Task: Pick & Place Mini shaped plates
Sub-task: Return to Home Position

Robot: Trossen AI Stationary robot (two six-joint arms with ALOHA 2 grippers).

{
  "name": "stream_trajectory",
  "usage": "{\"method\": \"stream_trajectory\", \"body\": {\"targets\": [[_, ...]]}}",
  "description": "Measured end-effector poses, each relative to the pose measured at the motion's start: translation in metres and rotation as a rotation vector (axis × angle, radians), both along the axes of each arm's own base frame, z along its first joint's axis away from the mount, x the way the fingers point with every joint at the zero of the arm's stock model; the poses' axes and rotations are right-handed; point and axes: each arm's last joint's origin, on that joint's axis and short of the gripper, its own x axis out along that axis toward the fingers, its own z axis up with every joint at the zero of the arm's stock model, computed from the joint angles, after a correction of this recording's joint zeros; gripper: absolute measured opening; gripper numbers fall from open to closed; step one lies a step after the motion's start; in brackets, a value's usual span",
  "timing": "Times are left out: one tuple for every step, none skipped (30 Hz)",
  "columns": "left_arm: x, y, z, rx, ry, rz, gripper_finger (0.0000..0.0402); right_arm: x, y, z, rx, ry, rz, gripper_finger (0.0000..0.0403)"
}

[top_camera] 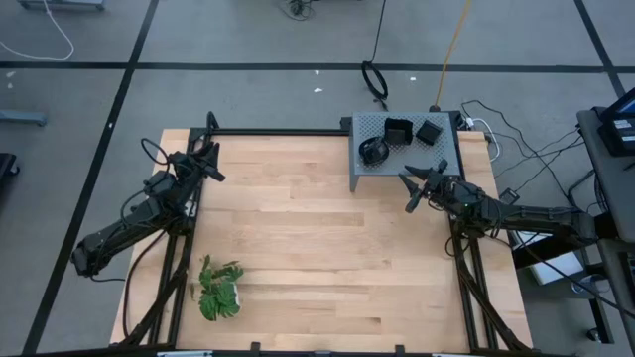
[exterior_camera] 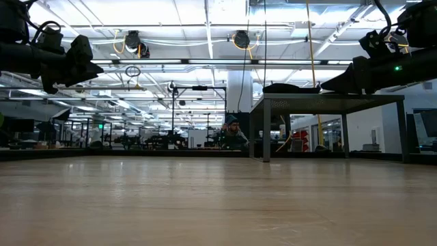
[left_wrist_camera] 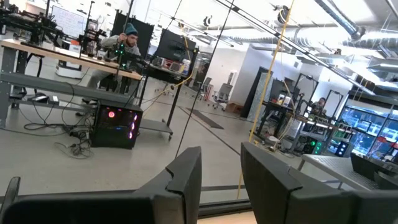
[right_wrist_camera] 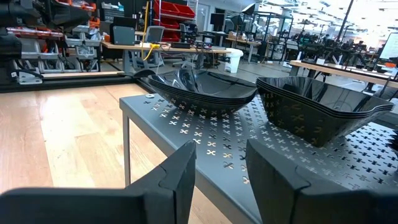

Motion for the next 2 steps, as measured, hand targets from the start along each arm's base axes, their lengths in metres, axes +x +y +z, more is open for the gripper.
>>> {"method": "stream_trajectory", "body": {"targets": [[0.0000,0.0000,0.0000,0.000,0.000,0.000,0.0115,0.0000,0.0000,-0.0001,0.000,0.001,0.000,0.0132],[0.0000,0.0000,0.0000,0.000,0.000,0.000,0.0115,0.0000,0.0000,0.0000,0.000,0.000,0.000,0.0132]]}}
